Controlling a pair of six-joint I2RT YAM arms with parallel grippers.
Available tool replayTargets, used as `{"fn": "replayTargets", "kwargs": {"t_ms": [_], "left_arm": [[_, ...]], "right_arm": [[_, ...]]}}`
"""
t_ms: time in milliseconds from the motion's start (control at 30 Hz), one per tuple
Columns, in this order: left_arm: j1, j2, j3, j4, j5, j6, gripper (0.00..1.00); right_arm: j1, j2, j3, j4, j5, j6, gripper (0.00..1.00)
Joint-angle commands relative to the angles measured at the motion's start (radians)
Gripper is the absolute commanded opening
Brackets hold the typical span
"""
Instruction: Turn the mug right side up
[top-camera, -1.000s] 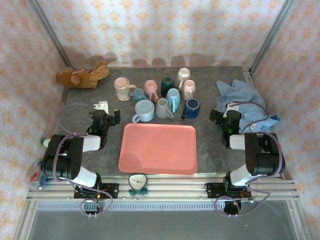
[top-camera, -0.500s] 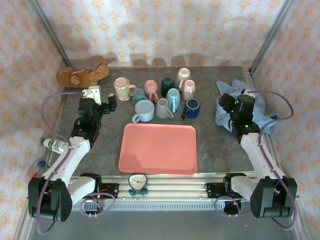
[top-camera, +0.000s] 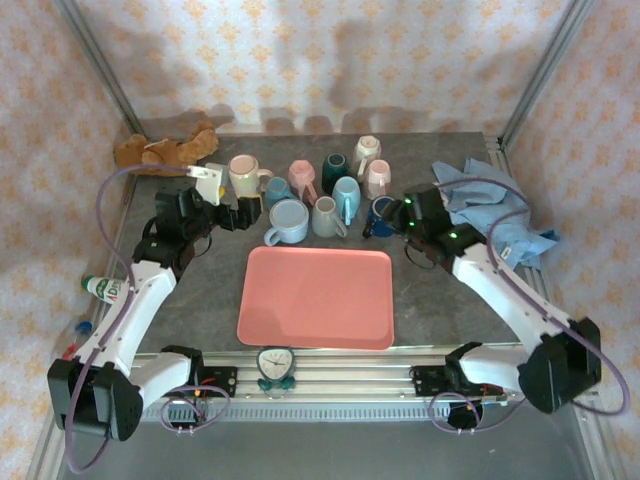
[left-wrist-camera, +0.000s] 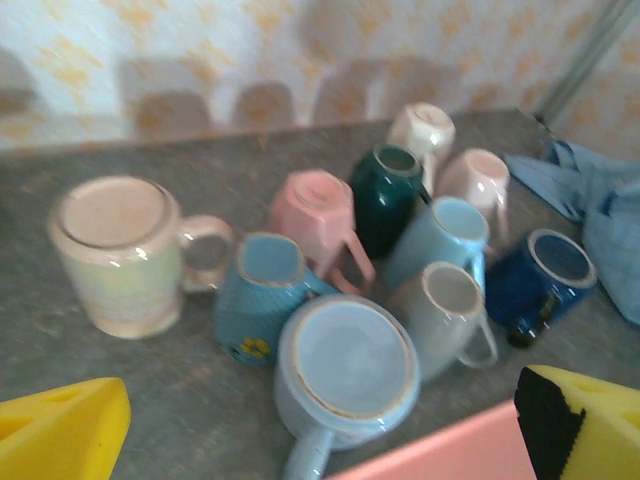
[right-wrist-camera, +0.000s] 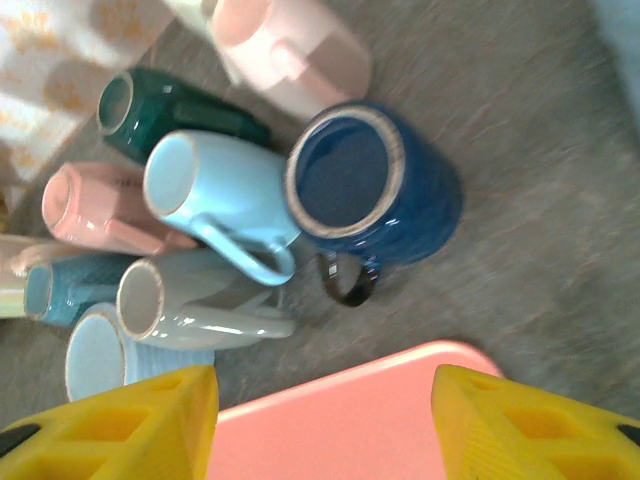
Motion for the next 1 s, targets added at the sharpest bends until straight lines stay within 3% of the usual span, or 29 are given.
{"fn": "replayTargets", "kwargs": {"t_ms": [0,167,500,967], "left_arm": [[-0.030,0.015,0.056,-0.052,0.113,-0.028,1.00],[-0.105,0.035,0.036,-0.047,0.084,-0.092,0.98],[-0.149,-0.008,0.037,-0.086,0.083,-0.050,0.96],[-0.166,0.037,0.115,-0.234,0.146,0.017,0.91]], "right_arm": [[0.059,0.101,0.099,-0.079,0.117,0.101,0.57],[0.094,0.230,0.178,-0.135,0.216,0.201,0.55],[0.095,0.437,0.239,-0.127,0.174,0.176,0.37],[0.093,0.576,0.335,-0.111,0.222,0.127,0.38]]}}
